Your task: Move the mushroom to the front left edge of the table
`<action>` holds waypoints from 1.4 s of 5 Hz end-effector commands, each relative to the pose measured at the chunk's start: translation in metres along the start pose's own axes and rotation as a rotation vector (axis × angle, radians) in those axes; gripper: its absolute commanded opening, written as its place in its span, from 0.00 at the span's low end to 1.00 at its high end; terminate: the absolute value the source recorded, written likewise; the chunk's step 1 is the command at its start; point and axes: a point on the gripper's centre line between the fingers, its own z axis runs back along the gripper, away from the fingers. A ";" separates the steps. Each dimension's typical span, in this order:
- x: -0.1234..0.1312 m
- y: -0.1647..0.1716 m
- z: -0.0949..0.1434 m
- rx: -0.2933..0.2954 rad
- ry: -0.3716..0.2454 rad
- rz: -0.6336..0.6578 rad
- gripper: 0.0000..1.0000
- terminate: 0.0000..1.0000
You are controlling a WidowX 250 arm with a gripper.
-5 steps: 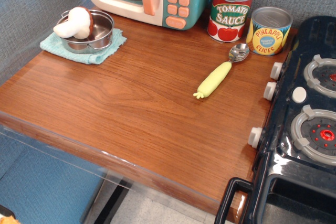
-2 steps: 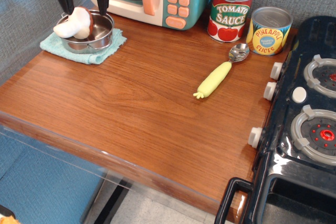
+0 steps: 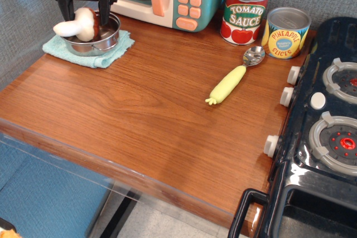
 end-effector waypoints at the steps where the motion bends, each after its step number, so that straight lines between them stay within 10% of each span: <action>1: 0.003 0.003 0.018 0.011 -0.057 -0.001 0.00 0.00; 4: -0.040 -0.031 0.110 -0.196 -0.184 -0.096 0.00 0.00; 7: -0.085 0.034 0.078 -0.096 -0.092 -0.014 0.00 0.00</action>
